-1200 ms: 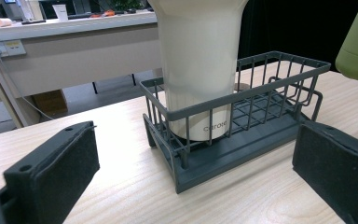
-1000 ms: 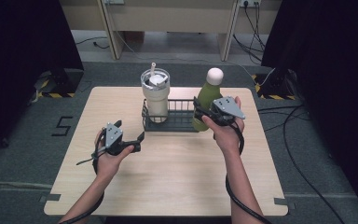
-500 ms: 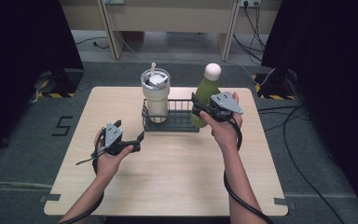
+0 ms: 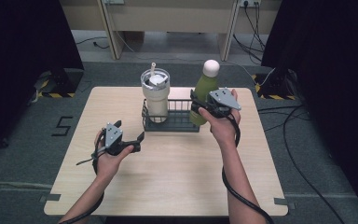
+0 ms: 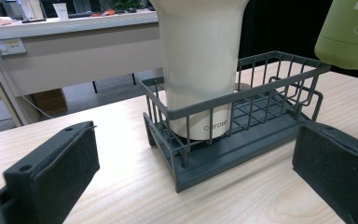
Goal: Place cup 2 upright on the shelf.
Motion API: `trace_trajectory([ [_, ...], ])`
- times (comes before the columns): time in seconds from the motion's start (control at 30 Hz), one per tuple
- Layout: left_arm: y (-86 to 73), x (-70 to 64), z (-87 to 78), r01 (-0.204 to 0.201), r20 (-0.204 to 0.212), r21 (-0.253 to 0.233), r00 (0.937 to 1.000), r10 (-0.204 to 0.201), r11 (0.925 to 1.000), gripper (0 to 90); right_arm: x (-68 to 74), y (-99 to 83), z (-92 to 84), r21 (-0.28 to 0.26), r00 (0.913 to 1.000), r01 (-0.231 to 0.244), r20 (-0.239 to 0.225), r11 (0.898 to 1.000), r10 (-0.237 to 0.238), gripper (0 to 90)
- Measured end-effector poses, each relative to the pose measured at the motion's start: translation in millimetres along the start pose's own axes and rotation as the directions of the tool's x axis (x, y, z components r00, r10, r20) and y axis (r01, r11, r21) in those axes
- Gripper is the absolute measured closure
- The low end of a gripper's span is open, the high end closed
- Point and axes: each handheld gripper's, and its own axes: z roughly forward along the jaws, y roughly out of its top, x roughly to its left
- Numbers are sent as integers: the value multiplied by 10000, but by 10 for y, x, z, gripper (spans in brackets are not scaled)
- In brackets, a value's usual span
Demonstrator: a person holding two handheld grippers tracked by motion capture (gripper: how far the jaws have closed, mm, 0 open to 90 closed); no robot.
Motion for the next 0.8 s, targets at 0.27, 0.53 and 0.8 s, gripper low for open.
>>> trace_trajectory([
  [0.27, -6, 2, 2, 8, 25, 20, 10000, -8, 10000, 0, -2, 24, 56, 36, 10000, -20, 25, 10000, 20, 217],
  [0.53, -9, 5, 0, 27, 32, 21, 10000, -27, 10000, 0, 13, 57, 123, 40, 10000, -63, 9, 10000, 63, 216],
  [0.8, -7, 11, -4, 37, 19, 18, 10000, -37, 10000, 0, 31, 109, 202, 45, 10000, -69, 15, 10000, 69, 216],
])
